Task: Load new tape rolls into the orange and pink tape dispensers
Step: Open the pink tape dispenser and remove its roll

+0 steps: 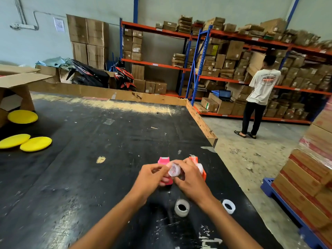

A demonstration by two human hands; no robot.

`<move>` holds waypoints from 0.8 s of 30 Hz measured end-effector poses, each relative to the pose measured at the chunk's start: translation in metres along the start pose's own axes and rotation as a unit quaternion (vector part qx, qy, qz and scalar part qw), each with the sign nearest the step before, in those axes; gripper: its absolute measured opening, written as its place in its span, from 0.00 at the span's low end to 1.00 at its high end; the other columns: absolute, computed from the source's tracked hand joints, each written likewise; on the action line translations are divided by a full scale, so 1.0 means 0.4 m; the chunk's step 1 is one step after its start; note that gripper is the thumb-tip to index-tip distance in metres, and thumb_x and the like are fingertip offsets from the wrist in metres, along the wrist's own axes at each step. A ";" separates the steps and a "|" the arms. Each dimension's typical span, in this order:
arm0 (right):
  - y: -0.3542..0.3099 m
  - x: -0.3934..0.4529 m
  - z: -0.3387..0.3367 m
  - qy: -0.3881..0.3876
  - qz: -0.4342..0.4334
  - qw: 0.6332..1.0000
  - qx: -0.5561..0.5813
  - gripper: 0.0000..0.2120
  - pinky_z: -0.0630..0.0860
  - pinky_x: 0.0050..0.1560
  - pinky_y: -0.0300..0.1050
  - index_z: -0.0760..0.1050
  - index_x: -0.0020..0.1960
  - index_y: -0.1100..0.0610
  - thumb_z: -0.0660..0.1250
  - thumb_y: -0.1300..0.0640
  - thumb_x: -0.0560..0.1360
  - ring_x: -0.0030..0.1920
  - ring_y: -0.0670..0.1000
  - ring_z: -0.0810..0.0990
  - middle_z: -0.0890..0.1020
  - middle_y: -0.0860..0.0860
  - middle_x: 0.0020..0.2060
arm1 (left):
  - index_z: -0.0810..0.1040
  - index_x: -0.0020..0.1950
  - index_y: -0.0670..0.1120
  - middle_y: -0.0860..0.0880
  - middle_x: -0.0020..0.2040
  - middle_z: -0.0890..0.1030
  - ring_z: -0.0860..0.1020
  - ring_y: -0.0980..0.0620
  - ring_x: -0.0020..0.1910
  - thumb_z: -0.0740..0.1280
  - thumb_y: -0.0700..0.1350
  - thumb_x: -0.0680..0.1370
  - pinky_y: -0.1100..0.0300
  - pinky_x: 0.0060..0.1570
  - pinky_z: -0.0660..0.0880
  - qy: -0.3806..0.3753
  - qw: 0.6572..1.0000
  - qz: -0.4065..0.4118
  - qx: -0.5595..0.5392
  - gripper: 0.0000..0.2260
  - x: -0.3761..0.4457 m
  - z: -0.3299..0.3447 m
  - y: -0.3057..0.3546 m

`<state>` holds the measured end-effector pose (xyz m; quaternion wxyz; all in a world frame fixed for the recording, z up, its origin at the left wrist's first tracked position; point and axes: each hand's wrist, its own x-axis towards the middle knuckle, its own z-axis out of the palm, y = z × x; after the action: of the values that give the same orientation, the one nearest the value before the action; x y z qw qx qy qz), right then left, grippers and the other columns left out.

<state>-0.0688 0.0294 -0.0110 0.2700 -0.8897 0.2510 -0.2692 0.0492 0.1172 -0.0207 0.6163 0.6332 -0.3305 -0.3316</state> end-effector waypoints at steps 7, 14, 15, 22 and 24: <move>-0.071 -0.064 -0.010 0.025 0.009 0.992 0.119 0.16 0.77 0.49 0.33 0.76 0.56 0.43 0.69 0.61 0.73 0.47 0.45 0.78 0.76 0.54 0.48 | 0.84 0.50 0.42 0.45 0.39 0.86 0.80 0.54 0.36 0.71 0.45 0.74 0.66 0.37 0.78 -0.001 0.996 -0.013 -0.090 0.09 -0.064 -0.005 0.011; -0.081 -0.126 0.012 0.117 0.020 0.985 0.121 0.17 0.74 0.48 0.25 0.76 0.61 0.54 0.71 0.61 0.73 0.49 0.36 0.80 0.79 0.37 0.43 | 0.85 0.48 0.39 0.38 0.46 0.86 0.84 0.51 0.42 0.70 0.44 0.74 0.63 0.47 0.81 -0.020 0.991 -0.004 -0.133 0.09 -0.103 0.003 -0.002; -0.083 -0.136 0.012 0.124 0.017 0.985 0.121 0.17 0.74 0.47 0.25 0.77 0.60 0.54 0.71 0.62 0.72 0.48 0.37 0.81 0.80 0.36 0.41 | 0.85 0.47 0.38 0.37 0.46 0.86 0.83 0.50 0.41 0.70 0.44 0.74 0.64 0.46 0.81 -0.015 0.991 0.003 -0.130 0.10 -0.109 0.007 -0.004; -0.063 -0.178 -0.023 0.110 0.048 0.973 0.198 0.16 0.80 0.50 0.41 0.80 0.50 0.46 0.76 0.62 0.67 0.44 0.44 0.84 0.87 0.45 0.41 | 0.84 0.48 0.35 0.44 0.37 0.85 0.81 0.55 0.37 0.69 0.41 0.74 0.67 0.39 0.78 -0.064 0.973 -0.031 -0.218 0.10 -0.132 0.029 -0.031; -0.058 -0.182 -0.037 0.123 0.046 0.965 0.227 0.15 0.80 0.48 0.39 0.81 0.48 0.48 0.76 0.65 0.66 0.43 0.45 0.85 0.87 0.46 0.41 | 0.83 0.49 0.36 0.45 0.38 0.86 0.83 0.55 0.38 0.69 0.40 0.72 0.67 0.41 0.79 -0.089 0.960 -0.046 -0.263 0.10 -0.131 0.030 -0.025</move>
<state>-0.1238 0.0844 -0.0112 0.4443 -0.7522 0.2556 -0.4141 0.0097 0.1541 -0.0302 0.7131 0.4314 -0.2554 -0.4901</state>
